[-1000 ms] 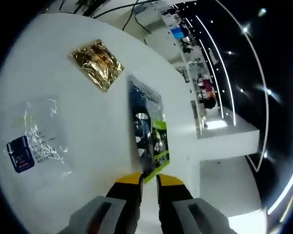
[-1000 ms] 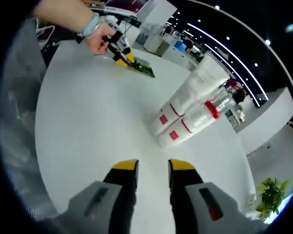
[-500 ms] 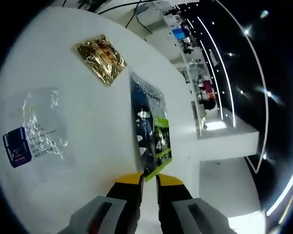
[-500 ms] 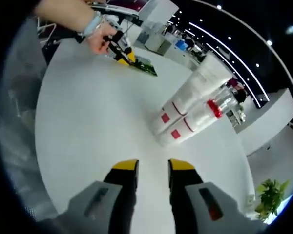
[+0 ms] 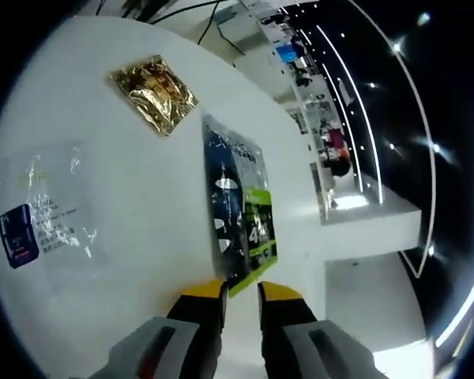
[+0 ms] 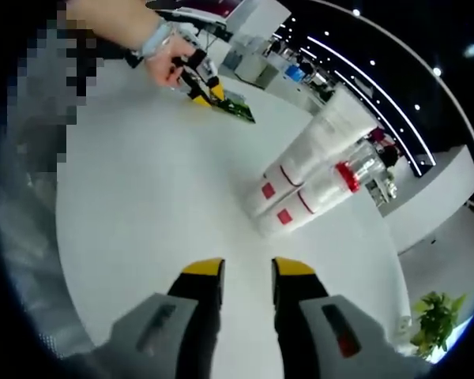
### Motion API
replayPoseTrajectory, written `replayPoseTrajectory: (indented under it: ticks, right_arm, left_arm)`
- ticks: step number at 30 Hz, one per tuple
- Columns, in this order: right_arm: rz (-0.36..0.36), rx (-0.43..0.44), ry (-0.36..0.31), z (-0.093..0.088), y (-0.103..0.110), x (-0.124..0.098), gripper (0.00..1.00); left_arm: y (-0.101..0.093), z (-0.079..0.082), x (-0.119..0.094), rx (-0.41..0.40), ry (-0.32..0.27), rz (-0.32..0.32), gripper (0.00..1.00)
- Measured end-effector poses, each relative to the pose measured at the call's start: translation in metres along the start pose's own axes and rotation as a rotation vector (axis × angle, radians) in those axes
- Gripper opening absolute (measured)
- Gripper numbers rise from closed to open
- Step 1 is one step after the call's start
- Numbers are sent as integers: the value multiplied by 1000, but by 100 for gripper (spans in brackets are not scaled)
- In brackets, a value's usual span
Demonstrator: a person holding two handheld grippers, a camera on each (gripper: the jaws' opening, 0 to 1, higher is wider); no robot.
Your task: Arrange the skincare products in the storage area until every visible bottle or jar stands upright without overlapping.
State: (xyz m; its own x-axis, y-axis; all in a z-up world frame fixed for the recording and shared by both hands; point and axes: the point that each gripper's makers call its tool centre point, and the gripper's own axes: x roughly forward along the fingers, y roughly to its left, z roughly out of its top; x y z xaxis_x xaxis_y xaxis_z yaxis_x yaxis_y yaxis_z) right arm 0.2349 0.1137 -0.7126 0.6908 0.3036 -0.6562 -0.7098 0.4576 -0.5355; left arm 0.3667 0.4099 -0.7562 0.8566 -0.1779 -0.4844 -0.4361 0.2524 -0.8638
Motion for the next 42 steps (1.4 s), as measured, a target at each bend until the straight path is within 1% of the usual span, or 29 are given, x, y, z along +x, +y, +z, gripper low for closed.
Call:
replayPoseTrajectory:
  ticks: [3,6,8,9,12,14,15,16,18,20,21,23,24,26,27,28,29,31,32,33,34,35,36,39,40,42]
  right_arm:
    - [1,-1,2,-1,0,0,25]
    - [3,-4,5,-1,1,1,25]
    - [5,-6,8,-2,2,1,25]
    - [6,-7,9,-2,2,1,25]
    - [10,-11,15,-4,3,2,25]
    - [9,-14,16,-4,4,2,25]
    - [10,-13,14,-4,4,2,25]
    - [12,-9,9,-3,4,1,25]
    - [21,0,-8,1,6,1,25]
    - [48,14,-49,11,11,-1,25]
    - [53,17,-60,13,12,-1,25]
    - [68,30,-95,23,16,-3,25]
    - [74,35,-100,25,18,-3,25]
    - [82,31,-110,29,21,-2,25]
    - [89,24,-105,30,24,-1,25]
    - [93,19,-102,30,25,0,25]
    - [96,16,-103,30,26,0,25]
    - [106,11,-102,31,29,1,25]
    - [106,11,-101,31,29,1,25]
    - [104,8,-99,30,29,1,25]
    - [101,7,-98,30,28,1,25]
    - [99,7,-97,30,28,1,25]
    - [98,8,-96,31,27,1,25]
    - [91,5,-98,32,26,-1,25]
    - [88,0,-102,33,25,-2,25]
    - [82,-9,-117,37,24,-4,25]
  left_arm:
    - [-1,0,2,3,-2,-11,11]
    - [1,1,5,27,-15,-6,5]
    - [3,0,7,26,-9,3,3]
    - [5,0,11,26,-5,9,3]
    - [5,-2,12,19,-6,13,2]
    - [6,-2,11,43,-10,24,1]
    - [8,-3,10,72,-10,37,1]
    - [6,1,11,78,-17,23,1]
    - [9,3,7,74,-12,42,1]
    - [11,6,5,112,-10,63,0]
    - [14,11,3,168,-23,81,0]
    - [14,15,0,198,2,89,0]
    - [16,20,0,221,9,96,0]
    - [20,21,-3,258,42,112,0]
    - [21,23,-5,285,47,118,0]
    - [21,17,-10,312,53,124,0]
    - [19,12,-13,308,58,120,0]
    - [18,6,-18,312,97,116,0]
    - [19,5,-18,315,112,117,0]
    - [19,2,-21,338,134,121,0]
    - [19,-4,-25,361,148,122,0]
    - [20,-11,-30,375,174,130,0]
    - [21,-15,-33,380,189,137,0]
    - [19,-25,-42,378,205,120,0]
    - [18,-34,-48,389,230,123,0]
    - [16,-51,-62,423,240,127,0]
